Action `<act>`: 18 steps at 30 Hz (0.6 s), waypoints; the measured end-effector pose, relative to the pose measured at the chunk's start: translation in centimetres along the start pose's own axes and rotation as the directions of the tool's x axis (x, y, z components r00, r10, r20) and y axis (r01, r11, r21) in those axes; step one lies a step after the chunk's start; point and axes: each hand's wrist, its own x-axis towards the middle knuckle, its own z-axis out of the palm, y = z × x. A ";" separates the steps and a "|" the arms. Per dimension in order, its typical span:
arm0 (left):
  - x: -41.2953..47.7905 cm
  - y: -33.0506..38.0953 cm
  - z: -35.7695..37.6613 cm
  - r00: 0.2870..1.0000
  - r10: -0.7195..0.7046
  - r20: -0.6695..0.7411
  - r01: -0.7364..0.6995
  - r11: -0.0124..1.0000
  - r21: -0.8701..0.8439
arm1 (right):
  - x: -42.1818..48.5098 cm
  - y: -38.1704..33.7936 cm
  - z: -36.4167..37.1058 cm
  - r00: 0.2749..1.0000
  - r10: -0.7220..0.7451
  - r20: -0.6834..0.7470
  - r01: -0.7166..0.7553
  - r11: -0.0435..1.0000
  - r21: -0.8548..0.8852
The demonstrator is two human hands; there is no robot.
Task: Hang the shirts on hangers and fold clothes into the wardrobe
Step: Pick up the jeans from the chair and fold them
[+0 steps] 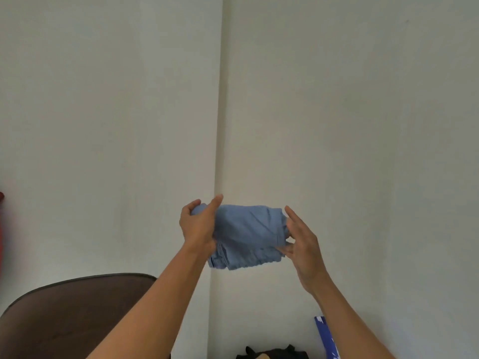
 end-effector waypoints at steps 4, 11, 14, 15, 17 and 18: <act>-0.5 -3.6 -1.6 0.986 0.162 -0.039 -0.164 0.985 -0.057 | -2.2 2.6 0.9 0.997 0.064 -0.045 -0.060 0.995 0.084; -1.3 -9.0 -6.1 0.972 0.211 0.107 -0.214 0.977 0.016 | -3.7 6.2 0.1 0.795 0.604 0.054 -0.575 0.721 0.387; -1.8 -11.3 -7.7 0.958 0.225 0.176 -0.240 0.969 0.066 | -4.0 8.2 -0.3 0.797 0.603 0.010 -0.587 0.773 0.241; -1.8 -11.9 -8.2 0.952 0.230 0.204 -0.252 0.964 0.087 | -4.2 9.0 -0.5 0.822 0.567 -0.055 -0.548 0.814 0.195; -1.9 -12.7 -9.0 0.934 0.226 0.276 -0.265 0.958 0.113 | -4.7 9.7 -1.0 0.868 0.481 -0.126 -0.465 0.875 0.134; -2.1 -12.7 -9.3 0.924 0.220 0.313 -0.269 0.955 0.124 | -5.0 9.8 -1.3 0.889 0.437 -0.140 -0.424 0.898 0.115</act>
